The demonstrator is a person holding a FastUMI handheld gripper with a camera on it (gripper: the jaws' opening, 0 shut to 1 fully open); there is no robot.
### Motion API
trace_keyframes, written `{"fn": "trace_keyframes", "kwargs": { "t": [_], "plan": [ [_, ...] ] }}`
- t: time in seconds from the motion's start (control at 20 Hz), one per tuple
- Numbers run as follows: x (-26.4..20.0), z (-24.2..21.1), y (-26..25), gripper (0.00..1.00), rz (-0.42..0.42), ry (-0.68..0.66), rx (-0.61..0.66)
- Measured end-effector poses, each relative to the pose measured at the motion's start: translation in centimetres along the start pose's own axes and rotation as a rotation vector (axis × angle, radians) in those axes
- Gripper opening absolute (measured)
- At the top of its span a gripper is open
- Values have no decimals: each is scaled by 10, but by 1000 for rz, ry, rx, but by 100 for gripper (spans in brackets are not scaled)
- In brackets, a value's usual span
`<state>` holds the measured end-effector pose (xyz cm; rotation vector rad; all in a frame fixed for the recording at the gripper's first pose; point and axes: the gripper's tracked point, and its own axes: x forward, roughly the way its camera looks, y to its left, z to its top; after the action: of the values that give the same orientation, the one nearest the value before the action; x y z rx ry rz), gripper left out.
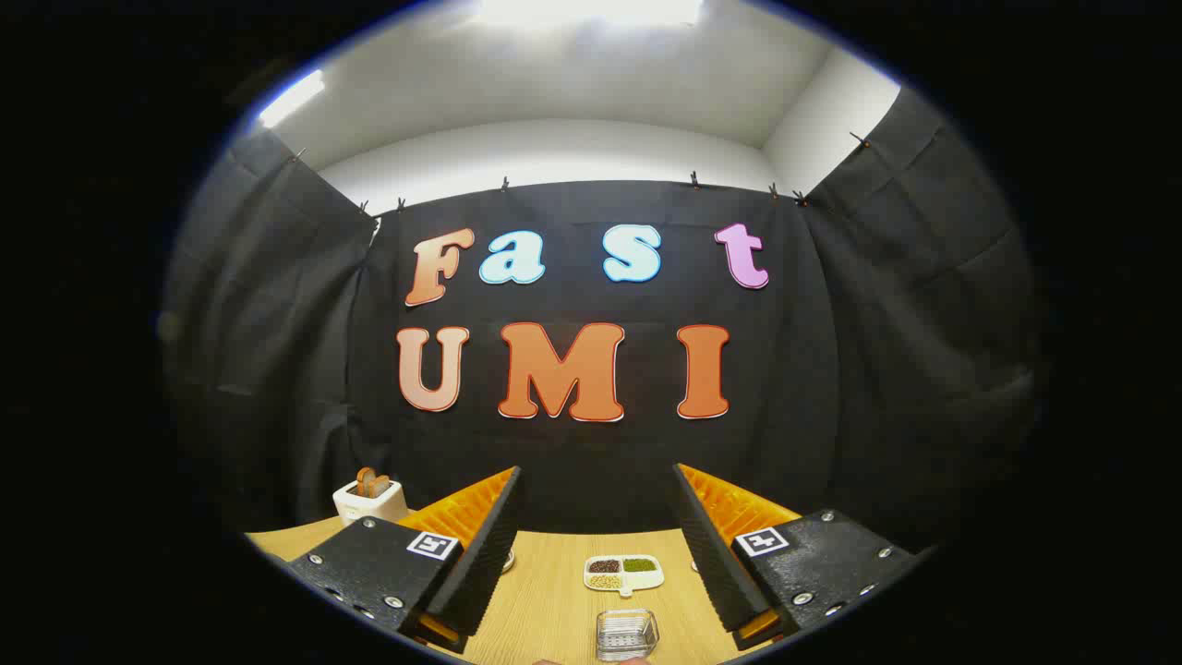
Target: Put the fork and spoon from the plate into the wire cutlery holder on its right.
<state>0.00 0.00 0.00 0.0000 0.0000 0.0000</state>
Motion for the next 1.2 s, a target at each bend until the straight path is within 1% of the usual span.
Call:
{"fn": "trace_keyframes", "kwargs": {
  "t": [0.25, 0.55, 0.65, 0.95, 1.2],
  "plan": [
    [0, 6, 10, 93, 24, -25, -9],
    [2, 11, 5, 93, -13, -60, -62],
    [3, 11, 1, 93, -27, -63, -52],
    [3, 12, -3, 93, -30, -58, -36],
    [10, 3, 16, 93, 6, -44, -58]
  ]
}}
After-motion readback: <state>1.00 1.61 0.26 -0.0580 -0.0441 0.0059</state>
